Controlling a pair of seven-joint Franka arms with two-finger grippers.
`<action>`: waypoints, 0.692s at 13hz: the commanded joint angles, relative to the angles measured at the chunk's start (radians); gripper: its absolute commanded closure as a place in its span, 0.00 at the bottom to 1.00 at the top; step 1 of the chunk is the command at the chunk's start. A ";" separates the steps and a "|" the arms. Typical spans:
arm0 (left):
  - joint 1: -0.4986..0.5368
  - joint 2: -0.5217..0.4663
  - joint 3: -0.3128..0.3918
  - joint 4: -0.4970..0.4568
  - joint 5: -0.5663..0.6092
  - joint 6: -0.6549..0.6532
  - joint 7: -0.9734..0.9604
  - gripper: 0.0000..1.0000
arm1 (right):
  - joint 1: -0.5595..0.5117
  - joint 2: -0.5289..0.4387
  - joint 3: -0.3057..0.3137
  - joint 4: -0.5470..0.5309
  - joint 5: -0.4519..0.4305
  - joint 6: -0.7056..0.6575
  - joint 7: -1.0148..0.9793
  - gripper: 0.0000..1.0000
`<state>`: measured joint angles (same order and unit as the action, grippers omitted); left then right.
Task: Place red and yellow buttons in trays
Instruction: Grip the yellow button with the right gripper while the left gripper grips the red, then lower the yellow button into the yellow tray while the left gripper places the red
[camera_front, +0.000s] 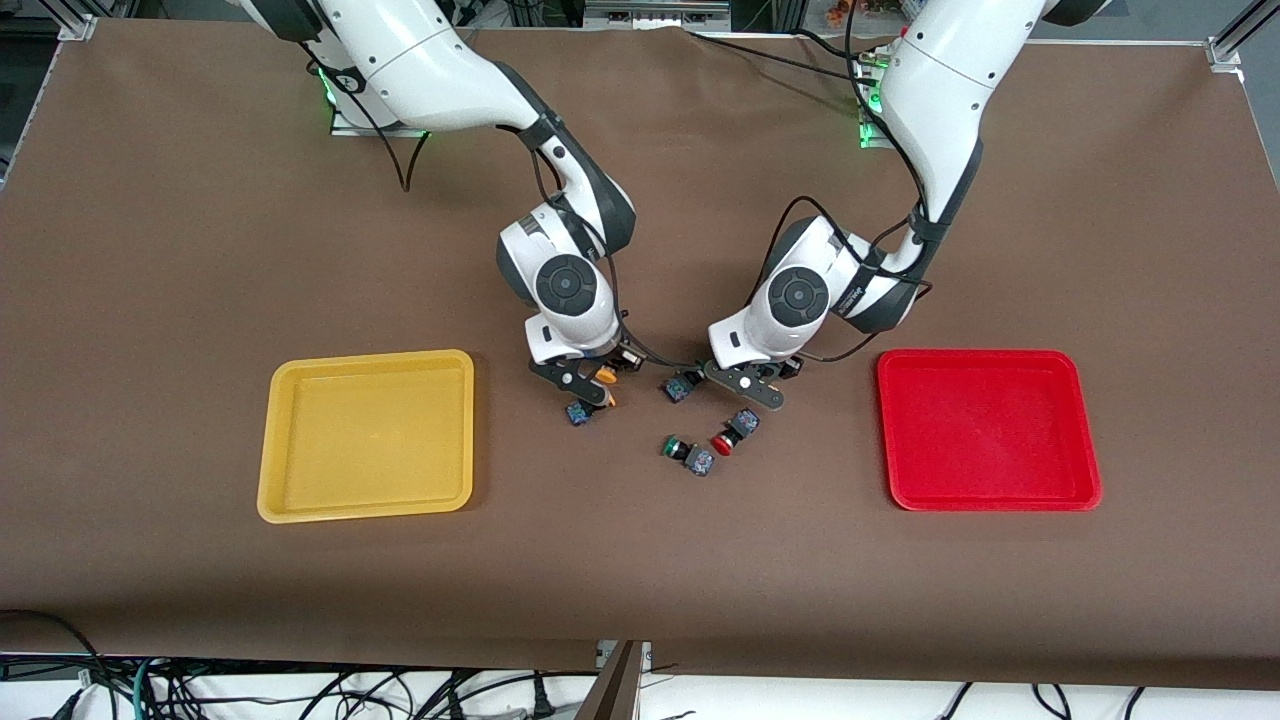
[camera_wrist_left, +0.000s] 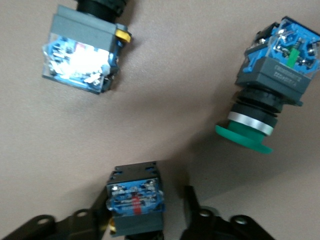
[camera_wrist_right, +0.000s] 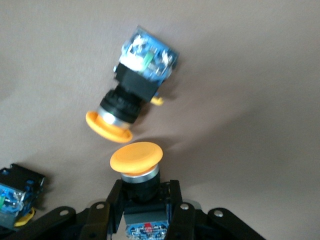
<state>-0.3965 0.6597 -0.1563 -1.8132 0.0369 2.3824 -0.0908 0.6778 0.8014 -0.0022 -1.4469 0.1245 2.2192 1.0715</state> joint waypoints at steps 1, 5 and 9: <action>0.004 -0.032 0.003 -0.006 0.017 -0.009 0.003 0.66 | -0.070 -0.073 0.001 0.037 0.015 -0.200 -0.144 0.85; 0.036 -0.130 0.012 0.021 0.017 -0.191 0.008 0.73 | -0.246 -0.122 -0.041 0.039 0.003 -0.376 -0.497 0.84; 0.177 -0.147 0.012 0.161 0.017 -0.448 0.254 0.72 | -0.406 -0.087 -0.059 0.037 -0.023 -0.365 -0.680 0.83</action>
<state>-0.2964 0.5152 -0.1360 -1.7111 0.0397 2.0336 0.0316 0.3103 0.6946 -0.0733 -1.4045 0.1202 1.8496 0.4459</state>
